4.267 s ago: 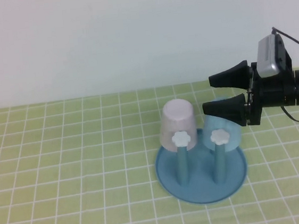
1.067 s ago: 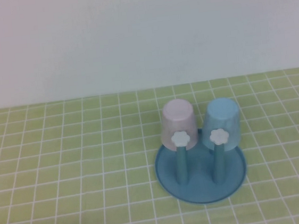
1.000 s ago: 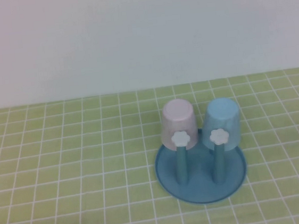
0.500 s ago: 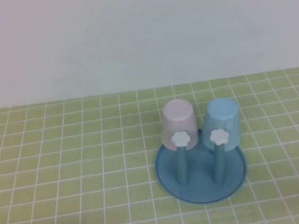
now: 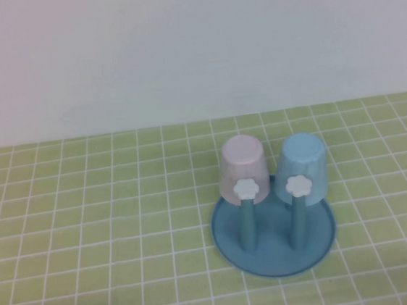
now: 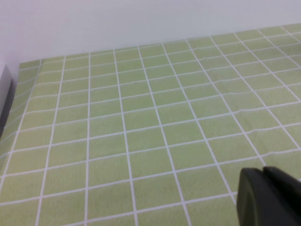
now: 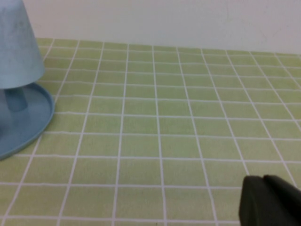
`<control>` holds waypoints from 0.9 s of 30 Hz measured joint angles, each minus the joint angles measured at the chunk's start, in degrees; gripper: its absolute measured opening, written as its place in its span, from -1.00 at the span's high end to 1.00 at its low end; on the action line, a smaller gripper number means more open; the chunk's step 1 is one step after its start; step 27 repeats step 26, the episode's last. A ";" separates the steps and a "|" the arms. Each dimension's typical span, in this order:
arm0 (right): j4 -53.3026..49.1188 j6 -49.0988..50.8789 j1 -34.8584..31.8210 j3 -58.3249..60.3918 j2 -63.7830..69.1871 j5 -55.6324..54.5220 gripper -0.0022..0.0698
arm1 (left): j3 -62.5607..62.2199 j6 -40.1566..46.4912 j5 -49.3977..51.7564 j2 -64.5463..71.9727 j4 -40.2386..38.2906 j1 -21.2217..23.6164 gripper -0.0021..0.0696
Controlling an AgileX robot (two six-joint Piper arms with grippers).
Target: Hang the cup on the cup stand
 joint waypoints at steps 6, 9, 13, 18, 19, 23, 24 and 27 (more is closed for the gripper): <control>-0.10 -0.63 0.00 0.00 0.00 0.60 0.94 | 0.00 0.00 0.00 0.00 0.00 0.00 0.95; -0.10 -0.63 -0.10 -0.21 0.00 1.44 0.94 | 0.00 0.00 0.00 0.00 0.00 0.00 0.95; -0.10 -0.63 -0.22 -0.28 0.00 2.01 0.94 | 0.00 0.00 0.00 0.00 0.00 0.00 0.95; -0.10 -0.63 -0.29 -0.33 0.00 2.15 0.94 | 0.00 0.00 0.00 0.05 0.00 0.00 0.95; -0.10 -0.63 -0.29 -0.33 0.00 2.15 0.94 | 0.00 0.00 0.00 0.05 0.00 0.00 0.95; -0.10 -0.63 -0.29 -0.33 0.00 2.15 0.94 | 0.00 0.00 0.00 0.05 0.00 0.00 0.95; -0.10 -0.63 -0.29 -0.33 0.00 2.15 0.94 | 0.00 0.00 0.00 0.05 0.00 0.00 0.95; -0.10 -0.63 -0.29 -0.33 0.00 2.15 0.94 | 0.00 0.00 0.00 0.05 0.00 0.00 0.95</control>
